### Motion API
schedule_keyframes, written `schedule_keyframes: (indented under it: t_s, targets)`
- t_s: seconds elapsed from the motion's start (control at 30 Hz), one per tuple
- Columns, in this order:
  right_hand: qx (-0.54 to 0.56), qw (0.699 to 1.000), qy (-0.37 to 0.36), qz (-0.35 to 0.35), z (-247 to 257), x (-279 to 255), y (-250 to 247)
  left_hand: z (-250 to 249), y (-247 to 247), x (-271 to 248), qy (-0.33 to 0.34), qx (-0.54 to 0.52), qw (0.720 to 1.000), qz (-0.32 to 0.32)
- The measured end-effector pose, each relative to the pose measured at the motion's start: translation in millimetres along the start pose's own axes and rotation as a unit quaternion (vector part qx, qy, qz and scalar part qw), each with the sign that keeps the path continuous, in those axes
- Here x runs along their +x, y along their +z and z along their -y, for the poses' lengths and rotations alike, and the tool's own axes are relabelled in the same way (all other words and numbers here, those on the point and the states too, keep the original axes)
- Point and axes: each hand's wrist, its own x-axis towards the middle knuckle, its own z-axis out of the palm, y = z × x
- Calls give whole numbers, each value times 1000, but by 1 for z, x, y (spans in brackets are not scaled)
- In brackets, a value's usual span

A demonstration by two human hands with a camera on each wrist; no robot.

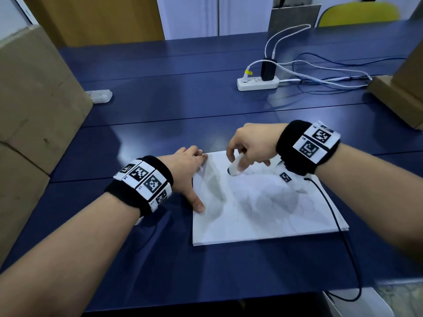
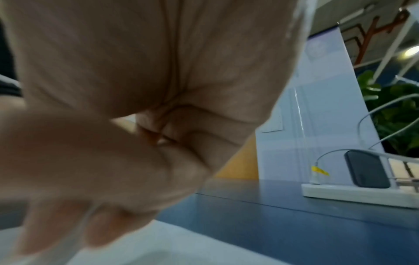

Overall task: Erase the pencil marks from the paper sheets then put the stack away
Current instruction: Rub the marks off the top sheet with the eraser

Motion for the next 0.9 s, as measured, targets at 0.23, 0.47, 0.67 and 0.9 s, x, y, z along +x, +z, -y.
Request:
schedule_keyframes:
  t_s: [0.23,0.47,0.67,0.9]
  targets:
    - [14,999,17,-27,-13,8,6,-3,-1,-1,-2,34,999,-5]
    - [-1,997,26,-68,-11,11,5,-9,-6,4,-5,62,998,-14]
    - [35,999,3,-19,-10,-3,5,-2,-1,3,10,1,1000,-11]
    - [-4,995,25,-98,-21,13,4,-4,-3,5,20,-10,1000,-2]
